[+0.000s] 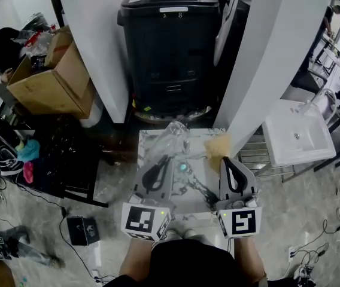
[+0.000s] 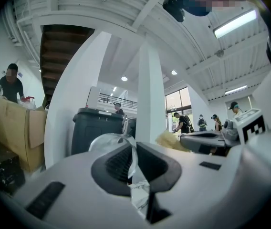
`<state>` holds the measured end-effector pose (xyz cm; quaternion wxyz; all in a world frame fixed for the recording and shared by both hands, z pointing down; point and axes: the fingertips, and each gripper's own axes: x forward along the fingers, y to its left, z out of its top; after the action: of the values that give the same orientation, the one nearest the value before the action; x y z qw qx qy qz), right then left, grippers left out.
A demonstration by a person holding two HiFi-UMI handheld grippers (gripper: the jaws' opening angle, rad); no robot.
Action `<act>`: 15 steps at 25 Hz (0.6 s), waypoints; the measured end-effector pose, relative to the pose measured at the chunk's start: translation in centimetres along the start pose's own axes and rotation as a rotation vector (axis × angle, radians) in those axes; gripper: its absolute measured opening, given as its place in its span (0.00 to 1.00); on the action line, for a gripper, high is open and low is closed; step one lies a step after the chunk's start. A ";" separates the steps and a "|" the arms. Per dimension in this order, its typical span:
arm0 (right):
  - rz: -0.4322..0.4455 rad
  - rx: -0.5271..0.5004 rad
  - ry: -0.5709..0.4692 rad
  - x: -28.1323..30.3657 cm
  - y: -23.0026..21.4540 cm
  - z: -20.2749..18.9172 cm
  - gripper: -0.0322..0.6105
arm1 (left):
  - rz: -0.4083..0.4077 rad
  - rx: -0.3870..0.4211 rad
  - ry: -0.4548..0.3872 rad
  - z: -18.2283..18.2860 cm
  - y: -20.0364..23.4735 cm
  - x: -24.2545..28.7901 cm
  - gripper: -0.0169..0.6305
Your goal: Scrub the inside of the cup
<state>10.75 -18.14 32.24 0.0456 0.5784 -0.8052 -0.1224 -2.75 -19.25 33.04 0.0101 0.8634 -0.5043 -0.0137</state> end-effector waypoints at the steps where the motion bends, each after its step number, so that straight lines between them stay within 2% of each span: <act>1: 0.002 0.000 -0.001 0.0 0.0 0.0 0.06 | -0.001 0.013 -0.003 -0.1 0.1 0.0 0.07; 3: 0.003 0.002 -0.003 0.1 0.0 0.0 0.06 | 0.002 0.032 -0.006 -0.2 0.4 0.0 0.07; 10: 0.011 0.004 0.000 0.2 0.3 -0.2 0.06 | 0.019 0.023 0.020 -0.7 0.6 -0.1 0.07; 15: 0.018 0.003 0.001 0.2 0.4 -0.4 0.06 | 0.022 -0.014 0.028 -0.9 0.6 -0.2 0.07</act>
<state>10.37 -18.28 32.72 0.0464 0.5713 -0.8105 -0.1204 -3.31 -19.38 33.96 0.0234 0.8578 -0.5134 -0.0052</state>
